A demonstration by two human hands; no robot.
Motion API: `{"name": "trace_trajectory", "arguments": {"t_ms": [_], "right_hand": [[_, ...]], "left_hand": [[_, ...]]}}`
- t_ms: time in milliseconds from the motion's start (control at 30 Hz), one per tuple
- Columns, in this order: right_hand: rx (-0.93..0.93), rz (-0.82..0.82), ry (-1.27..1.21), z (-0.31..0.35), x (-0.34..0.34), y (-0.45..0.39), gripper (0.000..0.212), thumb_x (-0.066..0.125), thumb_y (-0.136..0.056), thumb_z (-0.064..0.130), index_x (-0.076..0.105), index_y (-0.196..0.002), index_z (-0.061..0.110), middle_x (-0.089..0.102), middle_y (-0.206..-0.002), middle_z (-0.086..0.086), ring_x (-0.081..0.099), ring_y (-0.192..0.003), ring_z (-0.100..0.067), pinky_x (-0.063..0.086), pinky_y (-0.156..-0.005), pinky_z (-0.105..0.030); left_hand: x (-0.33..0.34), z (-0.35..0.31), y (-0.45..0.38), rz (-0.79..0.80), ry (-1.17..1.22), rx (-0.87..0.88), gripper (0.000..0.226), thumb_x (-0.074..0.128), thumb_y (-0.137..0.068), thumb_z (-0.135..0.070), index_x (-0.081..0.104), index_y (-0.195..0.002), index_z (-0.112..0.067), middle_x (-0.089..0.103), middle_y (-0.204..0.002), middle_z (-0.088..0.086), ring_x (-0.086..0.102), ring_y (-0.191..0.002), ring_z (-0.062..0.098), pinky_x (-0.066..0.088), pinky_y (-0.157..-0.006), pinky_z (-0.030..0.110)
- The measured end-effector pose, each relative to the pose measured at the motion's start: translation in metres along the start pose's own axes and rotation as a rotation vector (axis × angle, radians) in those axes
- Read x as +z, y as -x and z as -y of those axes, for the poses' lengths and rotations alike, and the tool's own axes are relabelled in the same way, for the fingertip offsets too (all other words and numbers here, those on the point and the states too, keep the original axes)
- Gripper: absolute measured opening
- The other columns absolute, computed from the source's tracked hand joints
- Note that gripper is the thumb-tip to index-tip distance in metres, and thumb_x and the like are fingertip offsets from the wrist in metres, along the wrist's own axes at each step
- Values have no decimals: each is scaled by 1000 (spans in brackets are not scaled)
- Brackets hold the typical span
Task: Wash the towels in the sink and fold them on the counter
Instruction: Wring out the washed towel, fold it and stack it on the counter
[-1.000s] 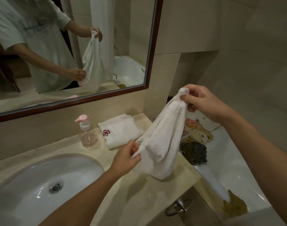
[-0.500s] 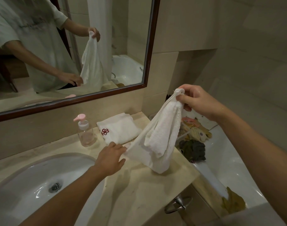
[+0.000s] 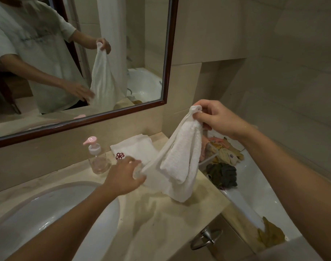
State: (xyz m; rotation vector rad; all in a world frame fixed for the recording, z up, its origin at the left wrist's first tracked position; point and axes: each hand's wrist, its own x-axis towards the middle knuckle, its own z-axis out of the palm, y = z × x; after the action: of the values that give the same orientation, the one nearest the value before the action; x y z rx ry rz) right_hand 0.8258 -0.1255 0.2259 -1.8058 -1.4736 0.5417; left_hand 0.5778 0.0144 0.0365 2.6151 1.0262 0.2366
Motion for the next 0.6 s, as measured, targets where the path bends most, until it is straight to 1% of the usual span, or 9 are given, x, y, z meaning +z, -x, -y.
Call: {"name": "trace_trajectory", "arguments": {"t_ms": [33, 100, 133, 200, 267, 333, 433, 500, 600], "right_hand": [[-11, 10, 26, 3, 0, -2, 12, 53, -102, 22, 62, -110, 23, 62, -100, 4, 64, -84, -1, 52, -69, -18], [-31, 30, 69, 11, 2, -4, 13, 54, -102, 24, 62, -112, 24, 64, -103, 1, 65, -92, -12, 56, -76, -28], [-49, 36, 87, 15, 3, -5, 13, 54, -102, 25, 62, -112, 22, 65, -102, -2, 65, -90, -17, 58, -77, -33], [-94, 45, 103, 21, 6, -6, 15, 54, -102, 23, 64, -112, 18, 66, -94, -10, 63, -77, -24, 54, -69, -41], [-135, 42, 88, 23, 9, -5, 17, 54, -102, 19, 64, -115, 16, 62, -83, -10, 57, -66, -25, 48, -62, -43], [-146, 10, 103, 21, 11, -2, 23, 54, -100, 17, 63, -121, 20, 65, -83, -8, 60, -69, -29, 50, -63, -47], [-113, -51, 143, 16, 13, 0, 18, 56, -98, 19, 66, -112, 21, 66, -87, -7, 63, -77, -27, 54, -74, -53], [-82, -60, 165, 13, 13, 0, 13, 56, -98, 24, 65, -107, 25, 68, -92, -6, 64, -84, -28, 54, -77, -54], [-66, -43, 161, 10, 15, 0, 11, 56, -98, 29, 65, -104, 26, 69, -91, -4, 66, -83, -27, 56, -77, -55]], "left_hand": [[-17, -17, -4, -94, 215, 52, 77, 46, -77, -70, 52, -139, -25, 52, -132, -2, 51, -121, 17, 45, -91, 27], [-58, -61, -13, -314, 514, 148, 65, 57, -85, -62, 52, -140, -27, 56, -119, -6, 55, -104, 8, 46, -77, 20], [-80, -84, -19, -373, 584, 173, 57, 61, -89, -56, 54, -138, -28, 57, -110, -7, 56, -93, 6, 46, -72, 19], [-115, -122, -33, -371, 682, 228, 45, 62, -91, -51, 60, -131, -30, 59, -101, -7, 57, -81, 5, 47, -69, 18], [-133, -139, -47, -357, 678, 289, 33, 64, -90, -51, 70, -115, -30, 63, -101, -6, 60, -87, 3, 51, -77, 25], [-137, -142, -55, -373, 650, 264, 24, 67, -89, -48, 75, -102, -29, 65, -98, -7, 62, -92, 4, 54, -83, 32], [-134, -144, -52, -400, 460, 283, 23, 66, -90, -44, 76, -103, -28, 60, -90, -9, 60, -79, 6, 47, -69, 21], [-132, -146, -49, -357, 469, 305, 23, 67, -91, -40, 76, -106, -24, 66, -87, -5, 66, -66, 9, 51, -59, 20], [-135, -141, -48, -323, 450, 268, 19, 68, -92, -33, 76, -100, -19, 71, -72, -4, 68, -60, 4, 60, -65, 27]]}}
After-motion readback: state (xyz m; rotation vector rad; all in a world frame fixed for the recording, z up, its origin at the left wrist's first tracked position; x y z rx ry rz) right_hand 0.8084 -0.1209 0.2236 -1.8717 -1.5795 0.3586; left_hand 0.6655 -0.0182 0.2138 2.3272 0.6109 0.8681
